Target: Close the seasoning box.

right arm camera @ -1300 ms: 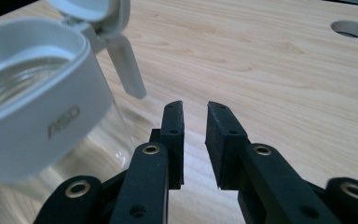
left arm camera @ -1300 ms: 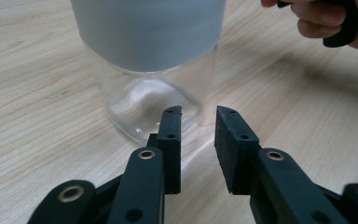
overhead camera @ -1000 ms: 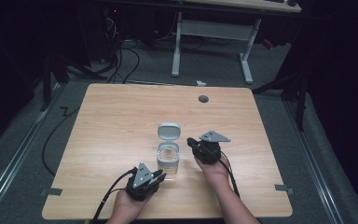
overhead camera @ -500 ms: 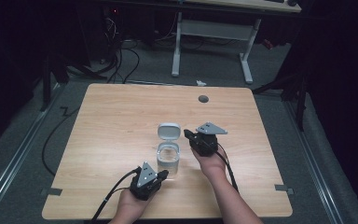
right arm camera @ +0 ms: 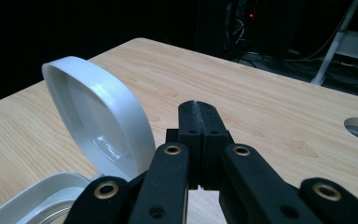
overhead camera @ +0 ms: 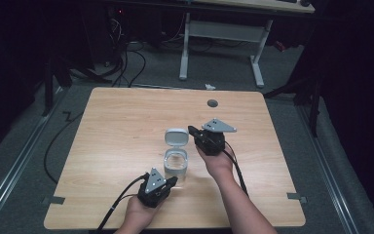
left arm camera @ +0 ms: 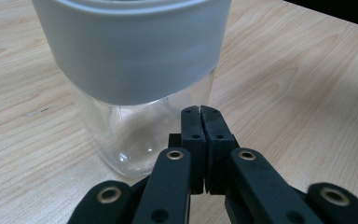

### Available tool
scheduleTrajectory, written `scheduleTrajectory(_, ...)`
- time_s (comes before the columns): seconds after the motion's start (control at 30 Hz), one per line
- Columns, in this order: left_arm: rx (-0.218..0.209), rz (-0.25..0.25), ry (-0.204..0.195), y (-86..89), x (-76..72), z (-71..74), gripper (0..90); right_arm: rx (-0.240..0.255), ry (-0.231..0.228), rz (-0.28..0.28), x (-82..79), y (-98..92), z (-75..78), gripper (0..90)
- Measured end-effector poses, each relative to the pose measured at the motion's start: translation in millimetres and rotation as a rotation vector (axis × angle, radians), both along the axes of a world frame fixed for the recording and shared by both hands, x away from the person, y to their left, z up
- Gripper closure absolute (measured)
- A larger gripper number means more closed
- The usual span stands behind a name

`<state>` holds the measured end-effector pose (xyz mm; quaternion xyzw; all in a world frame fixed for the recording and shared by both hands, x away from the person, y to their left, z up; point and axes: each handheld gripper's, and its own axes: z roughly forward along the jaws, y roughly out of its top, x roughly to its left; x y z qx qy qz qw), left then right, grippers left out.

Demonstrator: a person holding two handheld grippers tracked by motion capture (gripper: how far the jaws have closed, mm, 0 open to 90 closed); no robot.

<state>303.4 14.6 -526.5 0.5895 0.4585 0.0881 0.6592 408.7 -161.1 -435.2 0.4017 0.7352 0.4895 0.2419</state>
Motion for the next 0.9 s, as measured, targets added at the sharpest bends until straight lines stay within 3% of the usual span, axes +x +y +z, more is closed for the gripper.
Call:
scheduleTrajectory(0.17,-0.003,0.000,-0.001,0.2,0.4,0.5,88.9,-0.007,-0.012,0.023,-8.2,2.3,3.1,89.9)
scheduleTrajectory(0.37,-0.007,0.002,0.001,-0.3,1.4,0.5,88.9,-0.022,-0.033,0.062,-29.0,5.1,5.0,89.9)
scheduleTrajectory(0.6,-0.009,-0.003,-0.001,1.7,0.8,1.6,87.6,-0.028,-0.027,0.094,-52.3,8.1,-7.7,89.8)
scheduleTrajectory(0.73,-0.001,-0.031,-0.008,15.7,-3.3,5.4,83.2,-0.005,-0.032,0.085,-63.6,1.3,-13.6,89.2)
scheduleTrajectory(0.9,0.018,0.028,-0.015,49.6,2.7,10.0,78.1,0.007,-0.017,0.049,-76.0,-21.8,-27.3,87.0)
